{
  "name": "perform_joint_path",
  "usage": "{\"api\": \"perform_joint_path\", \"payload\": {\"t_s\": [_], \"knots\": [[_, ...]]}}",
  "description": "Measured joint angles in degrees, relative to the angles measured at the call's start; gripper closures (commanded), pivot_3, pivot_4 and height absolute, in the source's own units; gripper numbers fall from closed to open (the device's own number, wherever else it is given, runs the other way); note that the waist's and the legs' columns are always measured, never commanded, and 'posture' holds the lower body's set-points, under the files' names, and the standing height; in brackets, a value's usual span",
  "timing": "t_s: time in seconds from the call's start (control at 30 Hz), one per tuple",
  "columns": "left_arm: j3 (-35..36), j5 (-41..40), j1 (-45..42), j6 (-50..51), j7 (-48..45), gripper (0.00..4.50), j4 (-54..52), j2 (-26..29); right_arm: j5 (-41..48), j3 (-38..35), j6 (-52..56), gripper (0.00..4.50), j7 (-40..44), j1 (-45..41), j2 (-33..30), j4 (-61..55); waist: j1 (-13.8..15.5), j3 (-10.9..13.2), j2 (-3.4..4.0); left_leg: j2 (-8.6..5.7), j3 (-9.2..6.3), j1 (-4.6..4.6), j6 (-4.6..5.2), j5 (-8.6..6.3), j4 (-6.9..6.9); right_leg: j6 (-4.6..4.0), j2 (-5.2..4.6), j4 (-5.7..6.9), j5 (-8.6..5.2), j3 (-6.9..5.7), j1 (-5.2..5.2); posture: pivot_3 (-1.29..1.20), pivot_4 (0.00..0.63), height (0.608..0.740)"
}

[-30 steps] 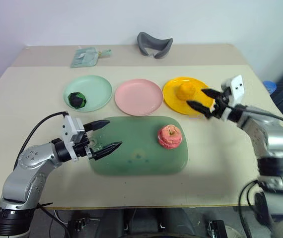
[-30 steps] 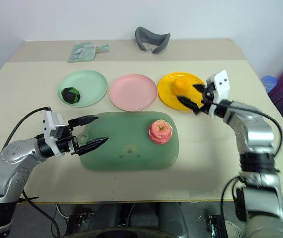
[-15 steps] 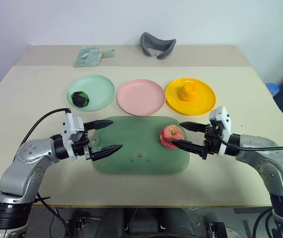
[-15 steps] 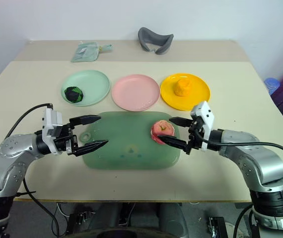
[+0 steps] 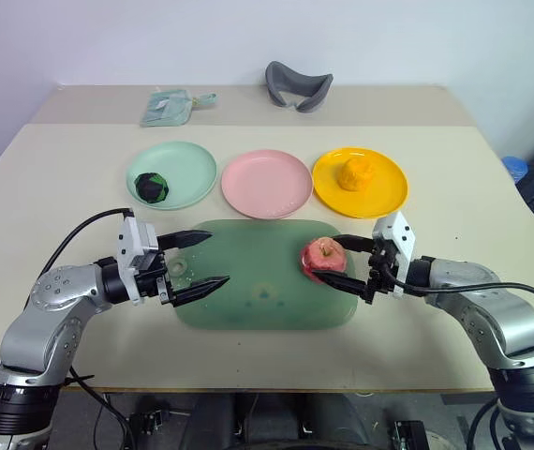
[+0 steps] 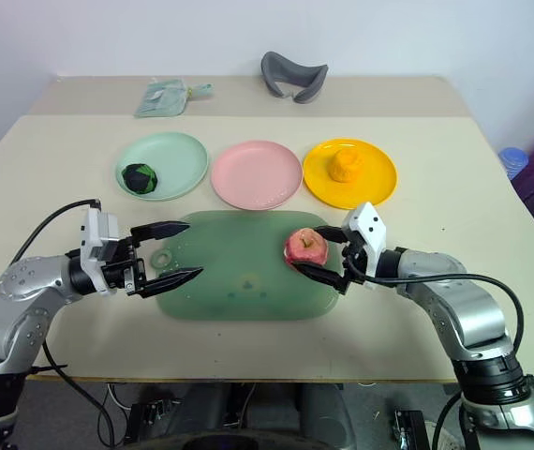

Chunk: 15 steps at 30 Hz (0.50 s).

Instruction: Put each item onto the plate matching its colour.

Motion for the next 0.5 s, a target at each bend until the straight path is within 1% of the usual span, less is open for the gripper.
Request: {"api": "perform_joint_path", "payload": {"t_s": [0.17,0.27,0.3,0.33,0.37,0.5], "knots": [[0.0,0.1,0.6,0.0,0.4,0.0,-0.6,0.0,-2.9,0.9,-3.1,0.12,-0.3,-0.1,0.7,2.0,0.0,0.0,0.0,0.0,0.0,0.0,-0.05,0.03,0.0,0.0,0.0,0.0,0.0,0.0,0.0,0.0,0.15,0.74],[0.1,0.1,1.0,0.0,0.6,0.0,-0.7,0.0,-3.2,0.9,-3.8,0.91,-0.4,-0.1,1.2,2.7,0.0,0.0,0.0,0.0,0.0,0.0,-0.07,0.04,0.0,0.0,0.01,0.0,0.0,0.0,0.0,0.0,0.15,0.74],[0.1,0.1,1.1,0.0,0.7,0.0,-0.7,0.0,-3.4,1.0,-3.9,1.4,-0.3,-0.1,1.3,2.8,0.0,0.0,0.0,0.0,0.0,0.0,-0.07,0.04,0.0,0.0,0.01,0.0,0.0,0.0,0.0,0.0,0.15,0.74],[0.1,0.0,1.3,0.0,1.0,0.0,-0.8,0.0,-3.6,1.0,-4.2,1.72,-0.3,-0.2,1.5,2.9,0.0,0.0,0.0,0.0,0.0,0.0,-0.06,0.04,0.0,0.0,0.01,0.0,0.0,0.0,0.0,0.0,0.15,0.74],[0.1,0.0,1.4,0.0,1.2,0.0,-0.8,0.0,-3.9,1.0,-4.5,1.82,-0.3,-0.2,1.6,3.0,0.0,0.0,0.0,0.0,0.0,0.0,-0.07,0.04,0.0,0.0,0.01,0.0,0.0,0.0,0.0,0.0,0.15,0.74],[0.3,0.0,1.6,0.2,3.8,0.0,-0.9,-1.3,-4.3,1.0,-5.1,1.82,-0.4,-0.6,2.3,3.8,0.0,0.0,0.0,0.0,0.0,0.0,-0.07,0.04,0.01,0.0,0.01,0.0,0.0,0.0,0.01,0.0,0.15,0.74]]}}
